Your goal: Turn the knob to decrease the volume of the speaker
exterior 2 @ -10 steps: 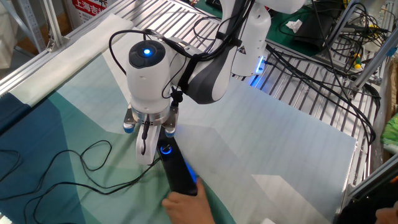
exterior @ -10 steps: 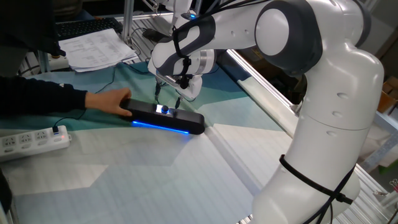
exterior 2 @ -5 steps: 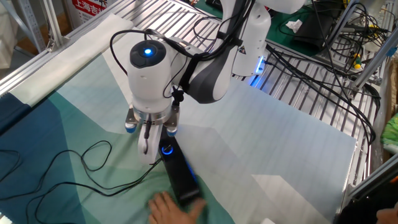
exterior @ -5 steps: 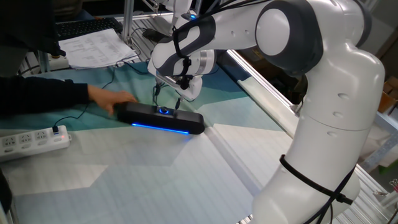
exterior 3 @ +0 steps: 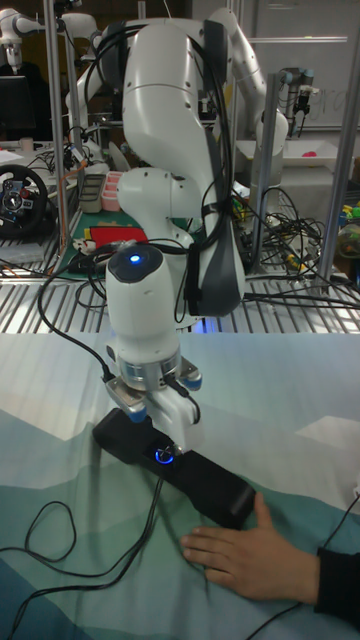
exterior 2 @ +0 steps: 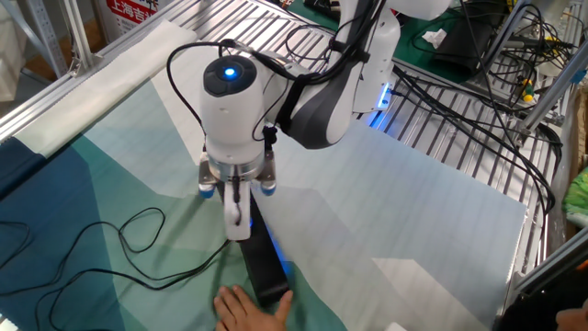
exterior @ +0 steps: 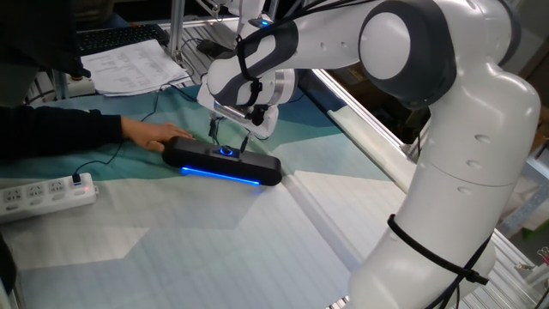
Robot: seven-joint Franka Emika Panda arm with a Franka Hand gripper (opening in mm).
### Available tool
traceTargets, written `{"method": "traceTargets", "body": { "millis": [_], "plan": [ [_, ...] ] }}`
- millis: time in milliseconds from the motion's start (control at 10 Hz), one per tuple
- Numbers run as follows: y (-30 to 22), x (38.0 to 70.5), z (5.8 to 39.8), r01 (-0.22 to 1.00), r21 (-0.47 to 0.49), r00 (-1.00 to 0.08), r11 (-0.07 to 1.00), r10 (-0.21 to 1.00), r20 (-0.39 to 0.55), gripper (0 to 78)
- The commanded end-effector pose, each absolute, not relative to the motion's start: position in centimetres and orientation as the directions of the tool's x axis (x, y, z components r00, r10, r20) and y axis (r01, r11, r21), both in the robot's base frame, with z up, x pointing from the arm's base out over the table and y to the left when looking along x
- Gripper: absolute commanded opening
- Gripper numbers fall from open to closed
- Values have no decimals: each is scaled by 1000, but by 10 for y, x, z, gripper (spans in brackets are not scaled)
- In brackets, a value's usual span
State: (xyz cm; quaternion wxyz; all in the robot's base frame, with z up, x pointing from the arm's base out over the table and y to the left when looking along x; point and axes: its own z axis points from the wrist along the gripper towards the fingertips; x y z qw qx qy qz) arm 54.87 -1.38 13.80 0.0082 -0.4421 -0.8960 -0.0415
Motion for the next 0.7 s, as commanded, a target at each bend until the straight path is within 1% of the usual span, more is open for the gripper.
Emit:
{"method": "traceTargets", "body": {
  "millis": [100,300,700],
  "plan": [
    [-6,543,140,743,71,-669,665,741,59,775],
    [-6,543,135,735,72,-678,674,733,57,775],
    [-19,549,126,783,68,-622,619,780,62,775]
  ]
}}
